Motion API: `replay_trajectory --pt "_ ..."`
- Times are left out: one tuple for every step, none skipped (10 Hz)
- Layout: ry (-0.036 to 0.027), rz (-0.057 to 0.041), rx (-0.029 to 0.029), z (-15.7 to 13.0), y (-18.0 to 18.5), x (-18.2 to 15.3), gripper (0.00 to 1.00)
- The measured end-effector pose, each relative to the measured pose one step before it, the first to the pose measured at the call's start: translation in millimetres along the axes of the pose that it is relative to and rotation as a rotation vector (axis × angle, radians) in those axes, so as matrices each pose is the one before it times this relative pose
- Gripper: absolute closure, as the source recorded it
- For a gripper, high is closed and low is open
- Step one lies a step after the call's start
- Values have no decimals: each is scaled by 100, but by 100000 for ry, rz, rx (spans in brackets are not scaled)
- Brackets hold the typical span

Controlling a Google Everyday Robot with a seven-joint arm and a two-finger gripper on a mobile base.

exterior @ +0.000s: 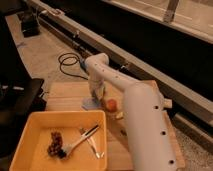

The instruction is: Wipe table surface with sponge

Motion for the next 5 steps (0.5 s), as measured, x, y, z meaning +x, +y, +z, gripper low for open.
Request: replay_trajectory --pt "-718 863 -1115 358 263 435 100" --pt "-936 1032 -1039 461 183 482 100" --pt "-667 822 -1042 415 48 406 100" --pt "-538 42 -366 288 -50 132 100" --pt "-649 -921 -54 129 -378 -216 100"
